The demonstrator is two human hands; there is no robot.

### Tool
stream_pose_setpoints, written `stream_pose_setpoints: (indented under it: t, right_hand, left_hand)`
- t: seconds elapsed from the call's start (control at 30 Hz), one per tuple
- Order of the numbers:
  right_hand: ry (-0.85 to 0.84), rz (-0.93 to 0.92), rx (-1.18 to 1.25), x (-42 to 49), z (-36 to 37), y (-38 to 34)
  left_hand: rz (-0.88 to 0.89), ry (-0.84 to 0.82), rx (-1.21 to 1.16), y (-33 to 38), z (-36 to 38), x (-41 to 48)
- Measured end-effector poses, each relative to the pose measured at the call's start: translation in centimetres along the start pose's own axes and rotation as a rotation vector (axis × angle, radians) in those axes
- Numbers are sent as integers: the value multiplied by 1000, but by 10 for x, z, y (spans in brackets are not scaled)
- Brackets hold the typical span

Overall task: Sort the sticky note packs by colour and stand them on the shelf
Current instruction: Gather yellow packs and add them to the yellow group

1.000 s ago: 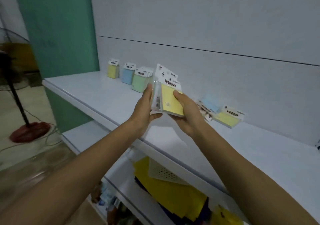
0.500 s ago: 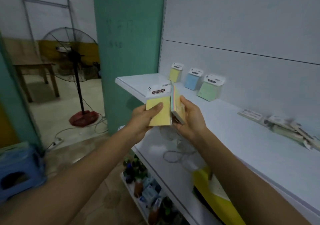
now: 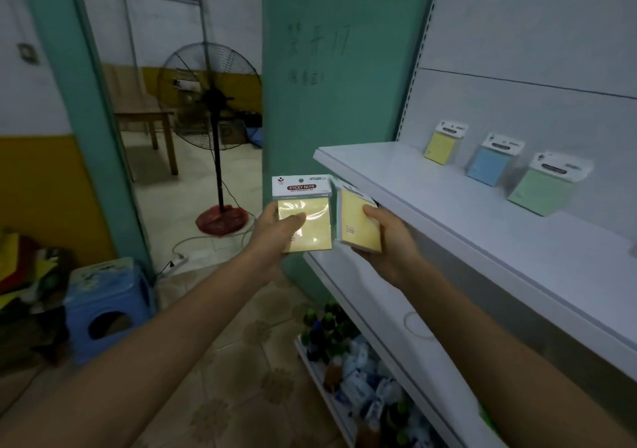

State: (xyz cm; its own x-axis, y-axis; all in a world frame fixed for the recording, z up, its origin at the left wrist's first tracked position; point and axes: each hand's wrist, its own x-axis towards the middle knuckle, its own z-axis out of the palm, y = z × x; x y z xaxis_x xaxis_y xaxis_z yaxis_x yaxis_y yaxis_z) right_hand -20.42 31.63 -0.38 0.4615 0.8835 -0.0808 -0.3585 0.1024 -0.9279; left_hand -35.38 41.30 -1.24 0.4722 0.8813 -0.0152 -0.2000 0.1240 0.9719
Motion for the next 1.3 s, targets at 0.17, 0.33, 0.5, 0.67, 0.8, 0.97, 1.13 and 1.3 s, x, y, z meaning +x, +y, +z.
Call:
stream_pose_setpoints:
  t: [0.17,0.33,0.5,0.67,0.8,0.97,1.13,1.3]
  right_hand:
    - [-44,-12,-232,37,26,24]
    - [-60,-15,-317,85,46,43]
    - [-59,-83,-309,151,73,45]
    - [-42,-155,-318,226,83,18]
    - [11,-214,-289,274,69,-12]
    - [104,-234,-312,308,34,-41]
    - [329,-313,-310,318,-29,-75]
    - [659,-395,-250,318,-99,-100]
  left_hand:
    - [-9,12,-29,-7,-28,25]
    - [4,93,22,-9,-54,62]
    - [65,131,93,5,-67,116]
    - [111,130,115,30,-52,186]
    - [186,19,138,43,-21,235]
    - [223,-78,188,37,27,289]
    - [231,-268,186,25,102,336]
    - [205,-528,217,3,183,388]
